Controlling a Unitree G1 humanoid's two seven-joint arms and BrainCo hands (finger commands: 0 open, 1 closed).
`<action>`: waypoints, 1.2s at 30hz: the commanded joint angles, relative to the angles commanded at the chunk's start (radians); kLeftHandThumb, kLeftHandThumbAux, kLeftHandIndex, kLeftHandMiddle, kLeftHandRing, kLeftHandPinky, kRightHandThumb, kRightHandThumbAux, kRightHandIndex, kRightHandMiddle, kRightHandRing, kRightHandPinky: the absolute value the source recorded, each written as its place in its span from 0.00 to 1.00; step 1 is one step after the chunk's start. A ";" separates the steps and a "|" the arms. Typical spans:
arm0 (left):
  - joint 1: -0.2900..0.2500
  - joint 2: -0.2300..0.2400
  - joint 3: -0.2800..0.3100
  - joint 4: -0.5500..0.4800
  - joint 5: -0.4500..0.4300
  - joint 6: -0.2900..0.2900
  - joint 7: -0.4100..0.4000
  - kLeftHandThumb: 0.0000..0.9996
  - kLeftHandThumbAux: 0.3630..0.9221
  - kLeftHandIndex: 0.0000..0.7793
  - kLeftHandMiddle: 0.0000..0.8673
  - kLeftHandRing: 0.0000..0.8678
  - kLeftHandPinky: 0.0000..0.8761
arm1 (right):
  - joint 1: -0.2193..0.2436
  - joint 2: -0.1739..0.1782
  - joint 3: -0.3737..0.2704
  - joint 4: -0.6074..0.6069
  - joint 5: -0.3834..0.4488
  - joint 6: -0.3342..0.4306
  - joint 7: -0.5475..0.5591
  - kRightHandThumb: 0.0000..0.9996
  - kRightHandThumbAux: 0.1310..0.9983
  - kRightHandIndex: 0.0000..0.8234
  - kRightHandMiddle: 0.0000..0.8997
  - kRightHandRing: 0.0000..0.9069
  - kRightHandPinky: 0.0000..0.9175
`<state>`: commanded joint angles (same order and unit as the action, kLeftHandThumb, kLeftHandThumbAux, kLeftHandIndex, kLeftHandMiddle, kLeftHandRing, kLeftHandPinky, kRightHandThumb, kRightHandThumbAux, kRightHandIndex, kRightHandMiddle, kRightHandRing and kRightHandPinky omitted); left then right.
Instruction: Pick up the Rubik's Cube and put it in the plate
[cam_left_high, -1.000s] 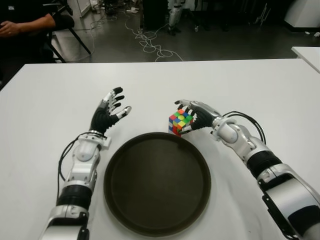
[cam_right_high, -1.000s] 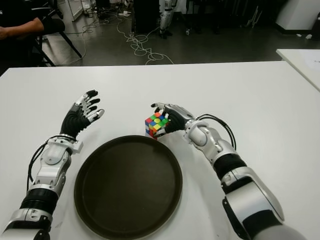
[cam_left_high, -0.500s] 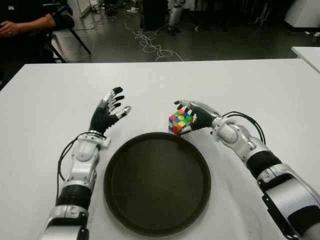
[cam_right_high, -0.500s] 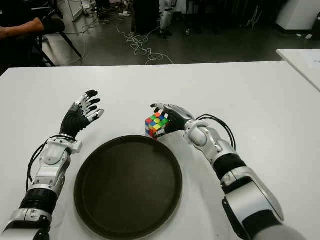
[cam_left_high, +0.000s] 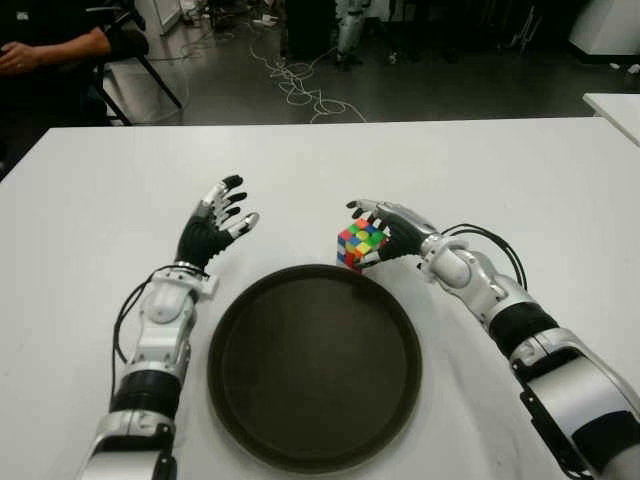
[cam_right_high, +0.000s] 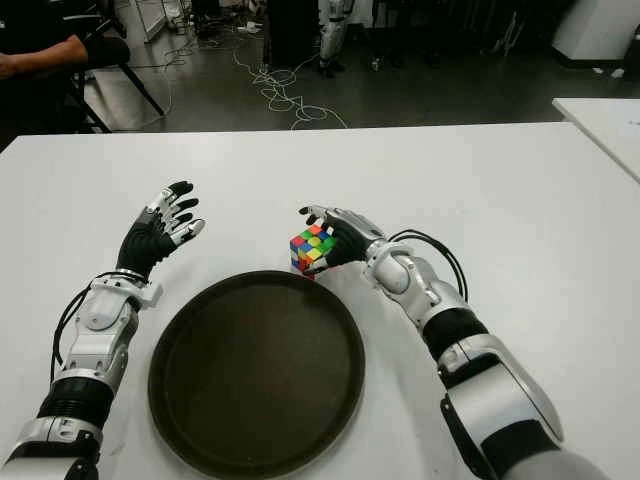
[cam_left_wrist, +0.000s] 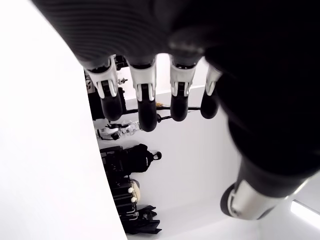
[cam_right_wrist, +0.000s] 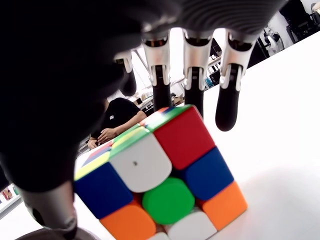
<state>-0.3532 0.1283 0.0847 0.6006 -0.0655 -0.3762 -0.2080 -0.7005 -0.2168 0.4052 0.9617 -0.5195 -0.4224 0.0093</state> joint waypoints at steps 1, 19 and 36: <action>0.001 0.000 0.000 -0.002 -0.001 0.003 0.000 0.11 0.66 0.07 0.11 0.11 0.12 | 0.000 0.000 0.000 0.001 -0.001 0.001 -0.001 0.00 0.71 0.20 0.29 0.35 0.43; 0.007 0.002 -0.005 -0.019 0.012 0.017 0.017 0.14 0.64 0.08 0.12 0.12 0.12 | 0.001 -0.002 0.003 -0.004 -0.002 -0.001 -0.004 0.00 0.74 0.22 0.30 0.35 0.45; 0.005 0.009 -0.004 -0.008 0.021 0.008 0.017 0.12 0.61 0.06 0.10 0.11 0.12 | 0.012 0.001 -0.005 -0.034 0.012 0.028 0.016 0.00 0.71 0.18 0.28 0.34 0.42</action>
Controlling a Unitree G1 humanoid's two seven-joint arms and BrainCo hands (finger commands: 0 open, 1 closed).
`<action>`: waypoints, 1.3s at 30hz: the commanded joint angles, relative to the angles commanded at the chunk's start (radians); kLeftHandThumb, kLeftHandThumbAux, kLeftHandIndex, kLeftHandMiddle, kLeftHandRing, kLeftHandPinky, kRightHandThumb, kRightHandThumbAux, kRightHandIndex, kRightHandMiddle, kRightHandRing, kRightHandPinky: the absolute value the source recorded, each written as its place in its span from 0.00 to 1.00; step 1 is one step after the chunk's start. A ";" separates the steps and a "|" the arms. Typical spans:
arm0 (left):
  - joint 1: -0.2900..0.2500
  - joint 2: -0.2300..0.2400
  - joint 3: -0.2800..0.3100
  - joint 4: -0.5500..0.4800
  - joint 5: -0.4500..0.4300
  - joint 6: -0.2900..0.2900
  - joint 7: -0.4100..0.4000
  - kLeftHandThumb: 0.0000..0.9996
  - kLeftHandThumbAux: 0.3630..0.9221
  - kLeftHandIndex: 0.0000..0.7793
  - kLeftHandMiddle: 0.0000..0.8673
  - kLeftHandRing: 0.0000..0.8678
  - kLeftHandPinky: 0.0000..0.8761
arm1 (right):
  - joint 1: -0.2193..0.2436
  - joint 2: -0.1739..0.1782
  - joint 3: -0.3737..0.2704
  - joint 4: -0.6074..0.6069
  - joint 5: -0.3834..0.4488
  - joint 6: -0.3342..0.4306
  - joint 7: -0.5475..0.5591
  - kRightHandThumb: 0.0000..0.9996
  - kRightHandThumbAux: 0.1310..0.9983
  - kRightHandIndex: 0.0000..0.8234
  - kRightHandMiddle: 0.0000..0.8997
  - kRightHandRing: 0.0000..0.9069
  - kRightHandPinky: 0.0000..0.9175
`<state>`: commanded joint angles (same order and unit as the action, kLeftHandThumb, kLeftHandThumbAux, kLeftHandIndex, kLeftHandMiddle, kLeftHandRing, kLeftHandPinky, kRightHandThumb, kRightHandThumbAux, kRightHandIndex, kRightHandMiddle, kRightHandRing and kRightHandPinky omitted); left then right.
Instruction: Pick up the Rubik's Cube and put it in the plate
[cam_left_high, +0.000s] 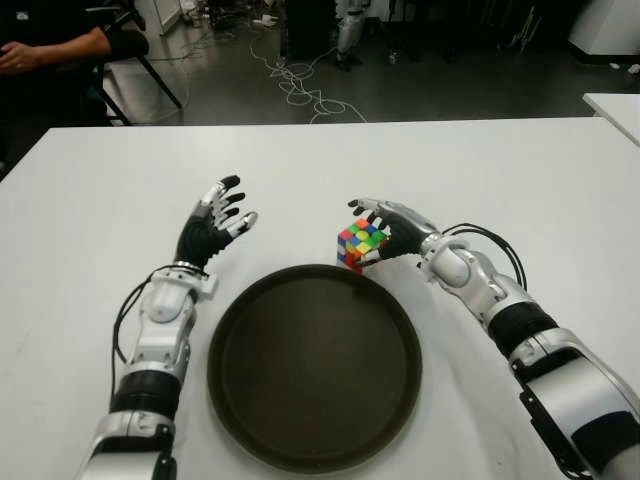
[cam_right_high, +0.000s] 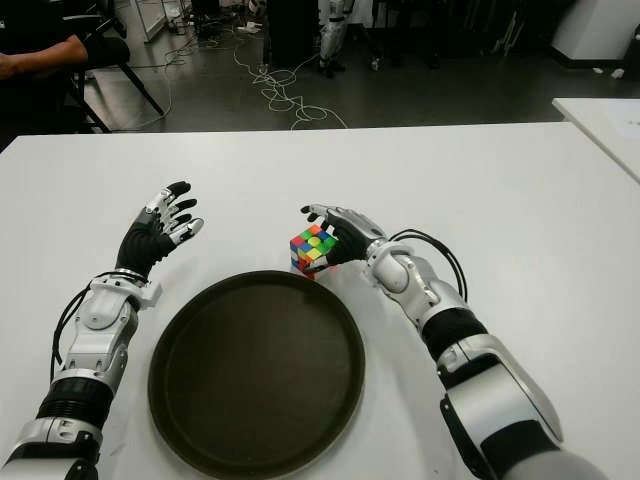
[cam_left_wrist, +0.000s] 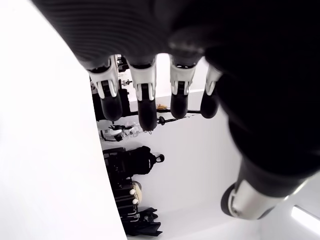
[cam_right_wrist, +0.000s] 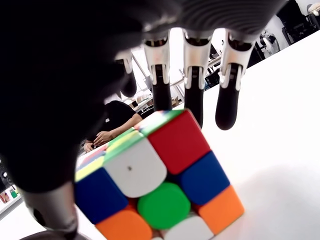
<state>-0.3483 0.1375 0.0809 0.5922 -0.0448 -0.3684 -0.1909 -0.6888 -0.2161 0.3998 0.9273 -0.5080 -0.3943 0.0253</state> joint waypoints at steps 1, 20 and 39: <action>0.000 0.000 0.000 -0.001 0.000 0.000 0.000 0.11 0.60 0.06 0.11 0.11 0.12 | 0.001 -0.001 0.000 -0.002 0.000 0.002 0.001 0.00 0.71 0.18 0.28 0.34 0.42; 0.002 -0.005 0.000 -0.017 -0.010 0.019 -0.007 0.15 0.62 0.07 0.11 0.11 0.12 | -0.002 -0.025 0.029 -0.018 -0.061 -0.006 -0.063 0.28 0.72 0.17 0.23 0.28 0.36; 0.006 -0.009 0.000 -0.030 -0.007 0.023 0.004 0.15 0.63 0.09 0.14 0.14 0.14 | -0.008 -0.024 0.026 -0.003 -0.059 -0.002 -0.083 0.45 0.63 0.20 0.26 0.32 0.39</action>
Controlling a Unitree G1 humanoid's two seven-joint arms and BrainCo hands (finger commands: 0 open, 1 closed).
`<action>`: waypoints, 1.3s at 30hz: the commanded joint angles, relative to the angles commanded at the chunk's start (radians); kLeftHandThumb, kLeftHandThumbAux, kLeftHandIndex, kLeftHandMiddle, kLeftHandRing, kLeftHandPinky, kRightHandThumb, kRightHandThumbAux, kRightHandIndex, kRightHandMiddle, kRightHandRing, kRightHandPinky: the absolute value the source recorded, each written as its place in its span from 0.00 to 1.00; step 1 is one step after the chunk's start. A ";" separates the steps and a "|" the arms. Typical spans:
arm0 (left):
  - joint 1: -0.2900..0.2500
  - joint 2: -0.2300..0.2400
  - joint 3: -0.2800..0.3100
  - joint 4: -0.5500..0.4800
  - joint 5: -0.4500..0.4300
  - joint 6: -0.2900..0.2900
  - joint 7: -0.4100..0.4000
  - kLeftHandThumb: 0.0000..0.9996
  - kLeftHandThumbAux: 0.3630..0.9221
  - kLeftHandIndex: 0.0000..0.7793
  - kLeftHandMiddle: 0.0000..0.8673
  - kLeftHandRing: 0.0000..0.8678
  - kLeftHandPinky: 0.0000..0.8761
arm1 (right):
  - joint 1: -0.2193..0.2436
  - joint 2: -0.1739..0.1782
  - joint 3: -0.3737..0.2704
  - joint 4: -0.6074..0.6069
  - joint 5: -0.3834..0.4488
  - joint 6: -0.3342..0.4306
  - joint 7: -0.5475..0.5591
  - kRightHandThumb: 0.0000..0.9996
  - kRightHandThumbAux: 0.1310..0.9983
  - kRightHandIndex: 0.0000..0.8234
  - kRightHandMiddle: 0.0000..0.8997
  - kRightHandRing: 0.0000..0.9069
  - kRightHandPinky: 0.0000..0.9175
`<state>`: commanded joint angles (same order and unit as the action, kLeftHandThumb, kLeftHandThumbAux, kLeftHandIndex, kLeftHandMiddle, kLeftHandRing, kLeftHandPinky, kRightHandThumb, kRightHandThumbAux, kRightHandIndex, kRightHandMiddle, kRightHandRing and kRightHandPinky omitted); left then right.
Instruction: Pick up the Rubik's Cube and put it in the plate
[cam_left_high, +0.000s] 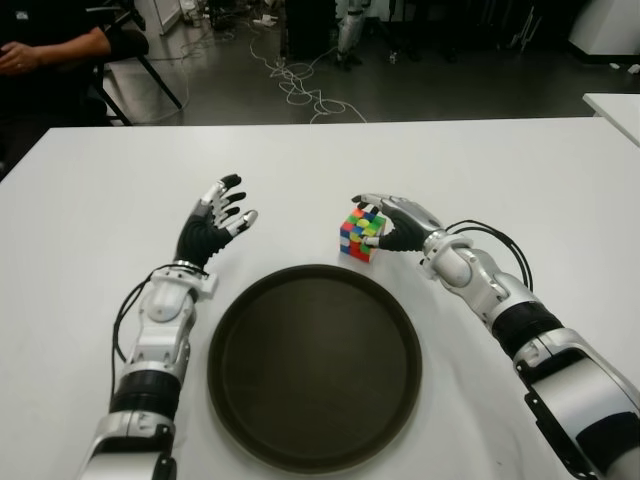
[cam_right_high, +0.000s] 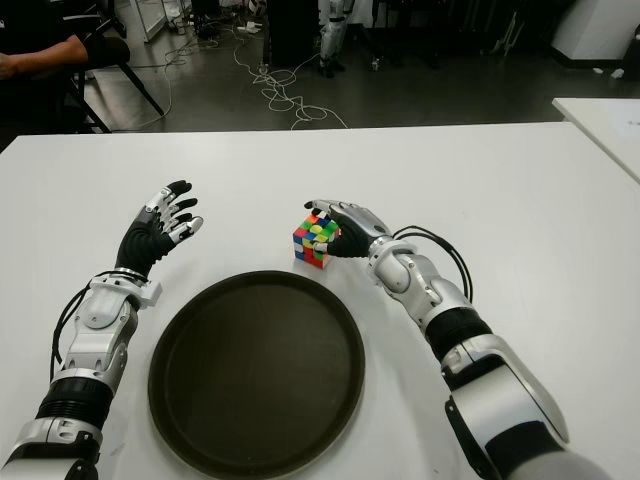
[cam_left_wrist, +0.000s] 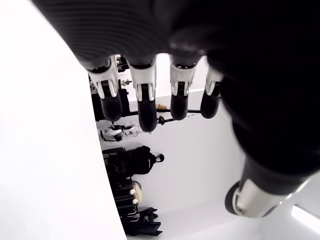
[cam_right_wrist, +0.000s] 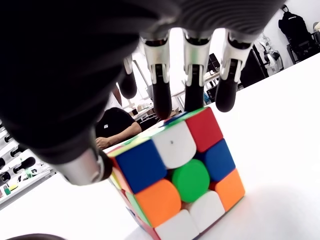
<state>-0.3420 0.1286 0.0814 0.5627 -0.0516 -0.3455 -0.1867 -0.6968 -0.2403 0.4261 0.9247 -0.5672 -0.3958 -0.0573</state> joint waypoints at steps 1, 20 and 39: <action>0.000 0.000 0.000 -0.001 0.000 0.000 0.000 0.14 0.63 0.09 0.14 0.14 0.14 | 0.000 0.000 0.000 0.000 0.000 0.000 0.001 0.45 0.62 0.20 0.26 0.32 0.39; 0.000 0.002 0.000 0.000 -0.002 0.002 -0.003 0.15 0.65 0.08 0.12 0.13 0.14 | -0.005 -0.001 -0.001 0.012 0.003 -0.014 0.003 0.46 0.61 0.20 0.25 0.31 0.39; 0.005 -0.006 -0.002 -0.018 0.004 0.022 0.015 0.14 0.65 0.09 0.14 0.14 0.14 | -0.013 -0.005 -0.001 0.033 0.006 -0.037 0.009 0.46 0.61 0.20 0.28 0.33 0.39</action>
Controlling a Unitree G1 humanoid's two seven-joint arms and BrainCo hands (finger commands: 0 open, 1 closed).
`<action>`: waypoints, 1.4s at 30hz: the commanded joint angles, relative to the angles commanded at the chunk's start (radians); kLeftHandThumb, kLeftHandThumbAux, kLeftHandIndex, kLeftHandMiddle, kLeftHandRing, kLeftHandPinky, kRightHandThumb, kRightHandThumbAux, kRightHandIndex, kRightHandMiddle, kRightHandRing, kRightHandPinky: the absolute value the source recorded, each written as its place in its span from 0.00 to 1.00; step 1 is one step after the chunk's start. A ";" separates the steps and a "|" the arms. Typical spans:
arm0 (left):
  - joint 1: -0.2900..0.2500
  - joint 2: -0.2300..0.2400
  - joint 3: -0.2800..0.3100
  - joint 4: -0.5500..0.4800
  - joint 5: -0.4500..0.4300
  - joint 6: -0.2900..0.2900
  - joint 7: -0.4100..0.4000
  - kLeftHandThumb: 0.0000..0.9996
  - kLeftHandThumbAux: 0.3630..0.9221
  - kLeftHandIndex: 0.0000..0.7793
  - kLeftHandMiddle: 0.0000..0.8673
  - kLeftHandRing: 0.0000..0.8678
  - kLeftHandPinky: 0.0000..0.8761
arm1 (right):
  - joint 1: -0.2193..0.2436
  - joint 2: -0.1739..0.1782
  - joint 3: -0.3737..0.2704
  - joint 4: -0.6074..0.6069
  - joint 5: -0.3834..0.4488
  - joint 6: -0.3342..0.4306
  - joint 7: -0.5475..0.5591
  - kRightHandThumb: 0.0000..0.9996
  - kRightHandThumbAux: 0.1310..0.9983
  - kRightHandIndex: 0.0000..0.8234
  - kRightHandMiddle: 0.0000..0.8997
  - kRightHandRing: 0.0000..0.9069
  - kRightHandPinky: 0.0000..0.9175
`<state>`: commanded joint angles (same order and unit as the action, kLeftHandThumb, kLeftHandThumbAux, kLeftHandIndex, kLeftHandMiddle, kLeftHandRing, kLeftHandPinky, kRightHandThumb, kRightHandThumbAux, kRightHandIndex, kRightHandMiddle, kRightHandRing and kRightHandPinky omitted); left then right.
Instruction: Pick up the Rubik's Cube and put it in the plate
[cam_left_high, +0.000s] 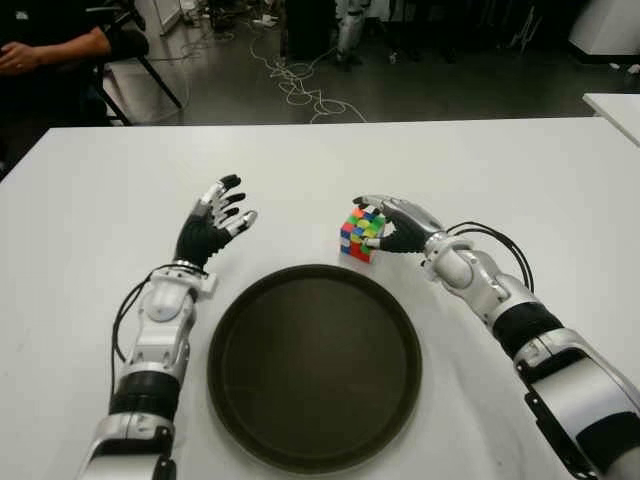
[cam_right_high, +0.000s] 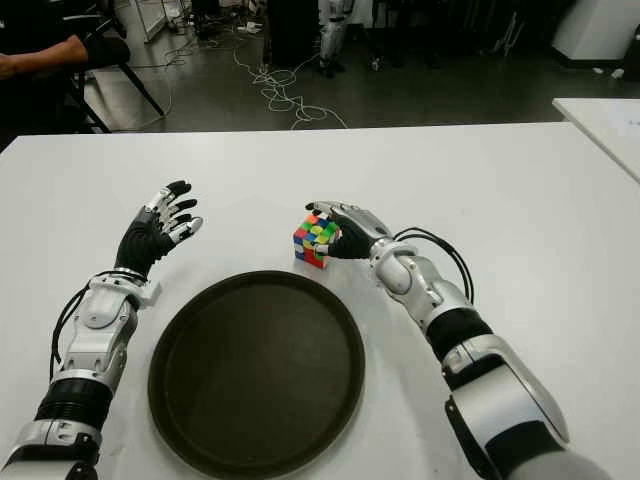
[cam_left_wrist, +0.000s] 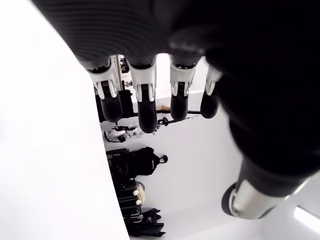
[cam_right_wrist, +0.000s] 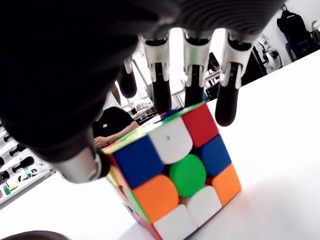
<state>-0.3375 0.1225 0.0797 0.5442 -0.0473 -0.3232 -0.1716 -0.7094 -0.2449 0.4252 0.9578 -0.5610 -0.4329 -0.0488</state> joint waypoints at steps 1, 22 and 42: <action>0.000 0.000 0.000 0.001 0.000 -0.002 0.001 0.15 0.65 0.09 0.14 0.14 0.14 | -0.001 0.000 0.000 0.002 -0.001 -0.002 -0.002 0.46 0.61 0.20 0.27 0.33 0.38; 0.001 0.000 -0.007 0.006 0.011 -0.030 0.009 0.14 0.60 0.10 0.16 0.16 0.14 | 0.003 0.001 -0.007 -0.008 0.006 0.010 0.008 0.54 0.61 0.18 0.28 0.35 0.42; 0.005 -0.001 -0.005 -0.004 0.006 -0.007 0.007 0.15 0.61 0.10 0.14 0.14 0.14 | 0.007 -0.001 -0.013 -0.002 0.028 -0.017 0.024 0.65 0.57 0.20 0.36 0.43 0.47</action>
<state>-0.3322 0.1217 0.0746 0.5399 -0.0410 -0.3303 -0.1647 -0.7022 -0.2456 0.4124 0.9561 -0.5328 -0.4498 -0.0252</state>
